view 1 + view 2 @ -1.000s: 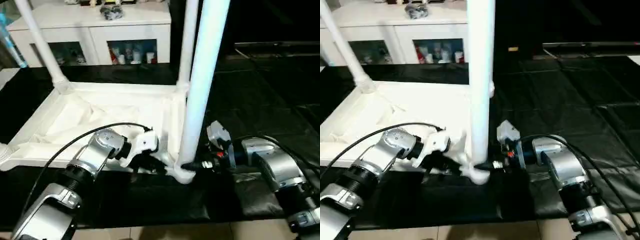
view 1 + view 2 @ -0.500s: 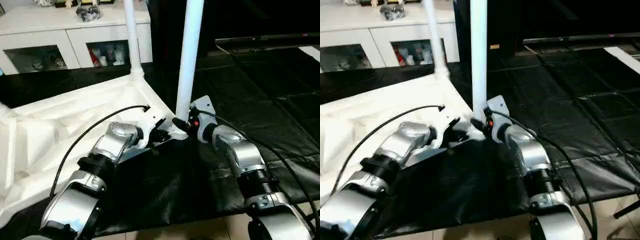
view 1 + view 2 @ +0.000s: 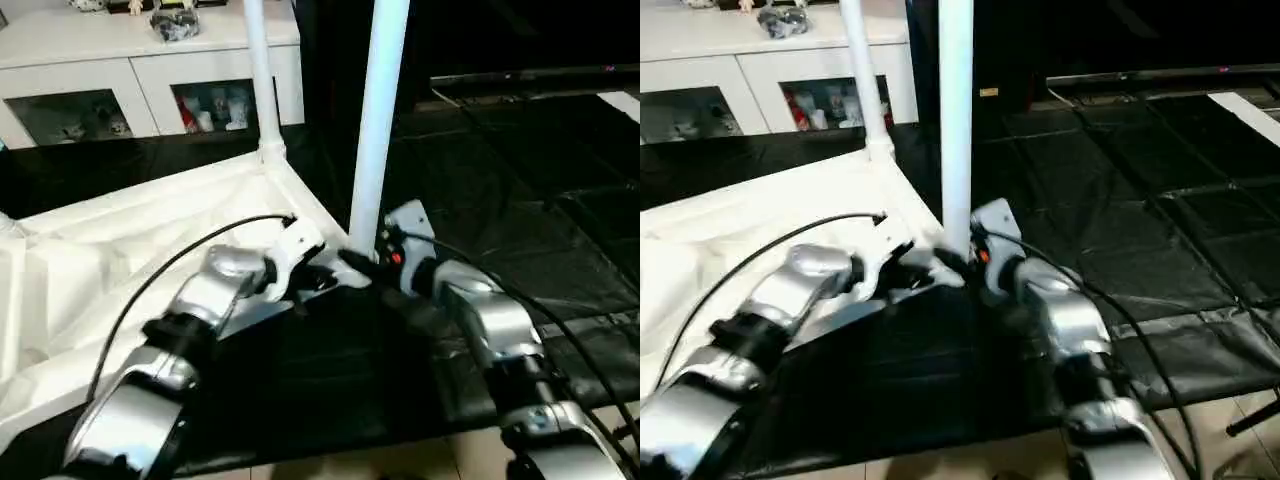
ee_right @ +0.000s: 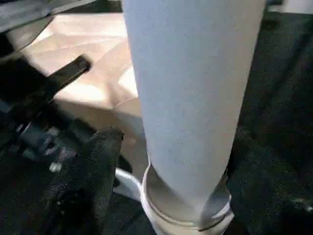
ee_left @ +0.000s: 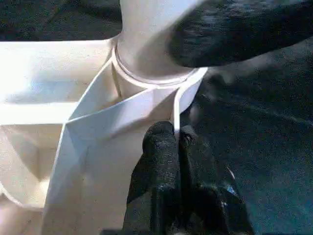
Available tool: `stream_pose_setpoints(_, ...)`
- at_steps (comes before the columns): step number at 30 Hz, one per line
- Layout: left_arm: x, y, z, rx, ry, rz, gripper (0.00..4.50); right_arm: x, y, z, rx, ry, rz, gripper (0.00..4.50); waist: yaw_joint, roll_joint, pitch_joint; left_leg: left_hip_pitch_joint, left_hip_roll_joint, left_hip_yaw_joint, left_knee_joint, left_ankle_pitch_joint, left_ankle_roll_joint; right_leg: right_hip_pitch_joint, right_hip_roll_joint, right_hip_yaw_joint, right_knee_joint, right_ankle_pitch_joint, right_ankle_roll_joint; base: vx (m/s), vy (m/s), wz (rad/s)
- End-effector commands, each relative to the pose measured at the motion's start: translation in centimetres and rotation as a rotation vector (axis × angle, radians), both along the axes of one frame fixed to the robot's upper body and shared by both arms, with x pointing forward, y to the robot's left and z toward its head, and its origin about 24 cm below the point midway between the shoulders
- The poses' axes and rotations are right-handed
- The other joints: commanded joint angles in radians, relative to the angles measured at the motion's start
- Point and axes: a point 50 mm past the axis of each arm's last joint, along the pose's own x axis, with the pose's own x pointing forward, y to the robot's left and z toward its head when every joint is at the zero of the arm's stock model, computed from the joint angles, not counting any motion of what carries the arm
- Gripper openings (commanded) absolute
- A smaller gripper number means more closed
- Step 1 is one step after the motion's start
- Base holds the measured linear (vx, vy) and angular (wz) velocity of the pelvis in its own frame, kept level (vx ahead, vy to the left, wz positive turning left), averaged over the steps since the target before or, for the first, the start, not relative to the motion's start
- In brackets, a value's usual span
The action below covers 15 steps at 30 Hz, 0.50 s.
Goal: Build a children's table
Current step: Rotate leg to tighten
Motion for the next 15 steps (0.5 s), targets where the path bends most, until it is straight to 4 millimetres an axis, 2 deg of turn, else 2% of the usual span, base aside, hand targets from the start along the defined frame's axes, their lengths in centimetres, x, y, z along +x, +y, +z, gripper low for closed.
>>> stream_pose_setpoints(1, -0.1, -0.7, 1.1, -0.012, -0.047, -0.097, 0.00, -1.2, 1.0, -0.6, 0.011, 0.031, 0.150, 3.64, 0.010, -0.004, -0.066, -0.005, 0.012, 0.001, -0.064, -0.155, 0.086, 0.068, -0.048, 0.043, -0.068, -0.216, -0.242, 0.000, 0.000, 0.00)
stream_pose_setpoints(3, -0.4, -0.2, 1.0, 0.006, -0.038, -0.143, 0.00, -1.6, -0.1, -0.3, 0.010, 0.022, 0.217, 3.89, 0.019, -0.008, -0.067, -0.004, 0.014, 0.002, -0.064, -0.154, 0.086, 0.070, -0.048, 0.044, -0.070, -0.220, -0.235, 0.000, 0.000, 0.00)
stream_pose_setpoints(5, -0.6, 0.0, 1.0, 0.008, -0.037, -0.172, 0.00, -1.8, -0.6, -0.3, 0.008, 0.022, 0.243, 3.99, 0.026, -0.008, -0.067, -0.005, 0.016, 0.003, -0.064, -0.142, 0.091, 0.069, -0.049, 0.045, -0.065, -0.200, -0.240, 0.000, 0.000, 0.00)
stream_pose_setpoints(6, -1.1, 0.3, 0.9, 0.017, -0.023, -0.233, 0.00, -2.1, -1.5, -0.1, -0.010, 0.021, 0.301, 4.05, 0.030, -0.006, -0.067, -0.005, 0.016, 0.003, -0.064, -0.142, 0.090, 0.068, -0.049, 0.044, -0.065, -0.200, -0.242, 0.000, 0.000, 0.00)
stream_pose_setpoints(8, -1.4, 0.5, 0.9, 0.017, -0.019, -0.280, 0.00, -2.3, -2.1, 0.0, -0.021, 0.023, 0.336, 4.22, 0.033, -0.010, -0.068, -0.005, 0.017, 0.002, -0.064, -0.143, 0.090, 0.069, -0.049, 0.043, -0.064, -0.203, -0.243, 0.000, 0.000, 0.00)
stream_pose_setpoints(9, -2.0, 0.8, 0.9, 0.018, -0.004, -0.344, 0.00, -2.6, -2.9, 0.2, -0.042, 0.023, 0.387, 4.41, 0.039, -0.007, -0.068, -0.004, 0.020, 0.002, -0.064, -0.144, 0.092, 0.068, -0.049, 0.043, -0.062, -0.200, -0.247, 0.000, 0.000, 0.00)
stream_pose_setpoints(10, -2.2, 1.0, 0.9, 0.018, 0.001, -0.378, 0.00, -2.7, -3.3, 0.4, -0.057, 0.020, 0.415, 4.44, 0.043, -0.007, -0.068, -0.002, 0.021, 0.004, -0.063, -0.137, 0.092, 0.064, -0.049, 0.045, -0.060, -0.188, -0.250, 0.000, 0.000, 0.00)
stream_pose_setpoints(15, -3.1, 1.6, 0.8, 0.044, 0.024, -0.477, 0.00, -3.1, -4.5, 0.9, -0.107, 0.011, 0.530, 4.48, 0.059, -0.008, -0.067, 0.001, 0.022, 0.005, -0.065, -0.155, 0.084, 0.063, -0.050, 0.046, -0.061, -0.209, -0.248, 0.000, 0.000, 0.00)
